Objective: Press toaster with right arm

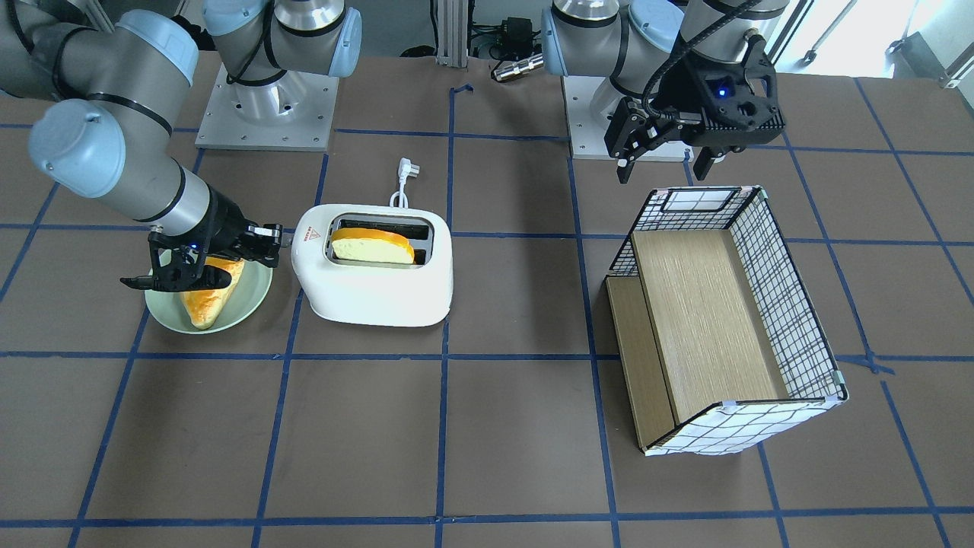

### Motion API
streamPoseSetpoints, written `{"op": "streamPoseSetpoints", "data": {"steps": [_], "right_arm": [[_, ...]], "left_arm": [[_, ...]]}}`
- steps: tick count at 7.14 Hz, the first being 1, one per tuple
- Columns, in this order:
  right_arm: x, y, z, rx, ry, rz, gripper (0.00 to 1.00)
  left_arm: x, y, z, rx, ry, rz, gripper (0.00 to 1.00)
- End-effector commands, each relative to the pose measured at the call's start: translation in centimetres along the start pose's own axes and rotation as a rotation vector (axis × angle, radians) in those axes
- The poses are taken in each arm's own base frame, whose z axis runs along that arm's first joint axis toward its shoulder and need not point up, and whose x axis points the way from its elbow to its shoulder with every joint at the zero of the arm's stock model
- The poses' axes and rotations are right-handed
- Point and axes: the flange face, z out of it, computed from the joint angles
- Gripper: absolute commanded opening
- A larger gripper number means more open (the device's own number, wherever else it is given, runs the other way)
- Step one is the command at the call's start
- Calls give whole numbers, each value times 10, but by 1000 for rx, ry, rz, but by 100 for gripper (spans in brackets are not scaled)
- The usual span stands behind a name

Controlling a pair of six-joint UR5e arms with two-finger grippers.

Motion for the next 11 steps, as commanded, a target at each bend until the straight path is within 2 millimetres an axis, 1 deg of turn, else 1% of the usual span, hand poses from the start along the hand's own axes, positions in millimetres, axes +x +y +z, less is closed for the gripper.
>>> {"op": "streamPoseSetpoints", "data": {"steps": [1,2,3,4,5,6,7,8,9,10,11], "right_arm": [[-13,4,-64,22,40,32,0],[-18,4,-110,54,97,46,0],[-23,7,-142,67,122,47,0],[-27,12,-173,121,174,135,0],[-41,21,-196,152,181,163,0],[-69,23,-197,177,190,183,16],[-95,23,-200,247,191,167,44],[-105,16,-200,323,274,134,75],[-116,16,-196,328,297,114,89],[-119,13,-197,365,286,109,100],[-121,5,-198,418,259,89,100]], "left_arm": [[0,0,0,0,0,0,100],[0,0,0,0,0,0,100],[0,0,0,0,0,0,100],[0,0,0,0,0,0,100],[0,0,0,0,0,0,100],[0,0,0,0,0,0,100],[0,0,0,0,0,0,100],[0,0,0,0,0,0,100],[0,0,0,0,0,0,100],[0,0,0,0,0,0,100],[0,0,0,0,0,0,100]]}}
